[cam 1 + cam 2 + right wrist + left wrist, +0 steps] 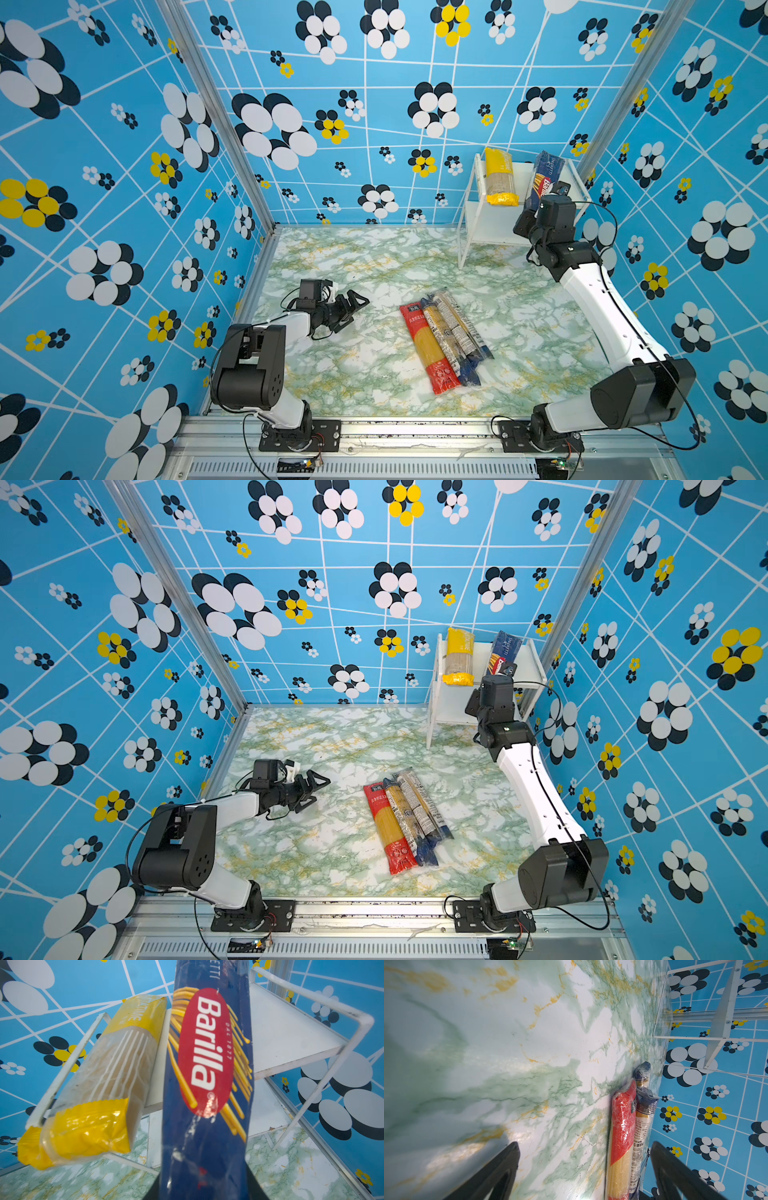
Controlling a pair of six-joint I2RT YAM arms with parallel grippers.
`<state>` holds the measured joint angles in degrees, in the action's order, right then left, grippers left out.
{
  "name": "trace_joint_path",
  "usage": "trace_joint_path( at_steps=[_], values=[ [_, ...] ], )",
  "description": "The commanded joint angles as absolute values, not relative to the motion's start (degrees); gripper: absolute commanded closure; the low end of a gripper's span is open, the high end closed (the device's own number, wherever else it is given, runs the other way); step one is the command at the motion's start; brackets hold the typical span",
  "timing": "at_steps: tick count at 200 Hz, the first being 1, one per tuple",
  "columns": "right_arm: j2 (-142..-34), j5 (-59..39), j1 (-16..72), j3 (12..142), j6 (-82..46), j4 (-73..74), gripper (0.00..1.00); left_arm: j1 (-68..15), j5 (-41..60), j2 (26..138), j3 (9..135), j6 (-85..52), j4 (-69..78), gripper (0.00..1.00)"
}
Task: Place and organize the pasta boxes and bags onto the shelf
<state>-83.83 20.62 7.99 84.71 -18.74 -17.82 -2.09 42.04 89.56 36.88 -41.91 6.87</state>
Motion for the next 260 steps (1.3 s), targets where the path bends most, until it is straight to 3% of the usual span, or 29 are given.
trace_joint_path(
  at_steps=[1,193,260],
  values=[
    [-84.71,20.39,7.64,88.8,-19.19,-14.63,0.91,-1.58,42.49,88.75,38.06,-40.52,6.24,0.01],
    [-81.39,18.64,7.71,91.15,-19.95,-23.24,0.92,-1.67,42.87,89.34,38.19,-40.9,7.12,0.01],
    [-82.98,20.36,8.0,99.88,-19.33,-28.82,0.92,-1.73,42.81,89.34,38.08,-41.06,7.36,0.01]
  ],
)
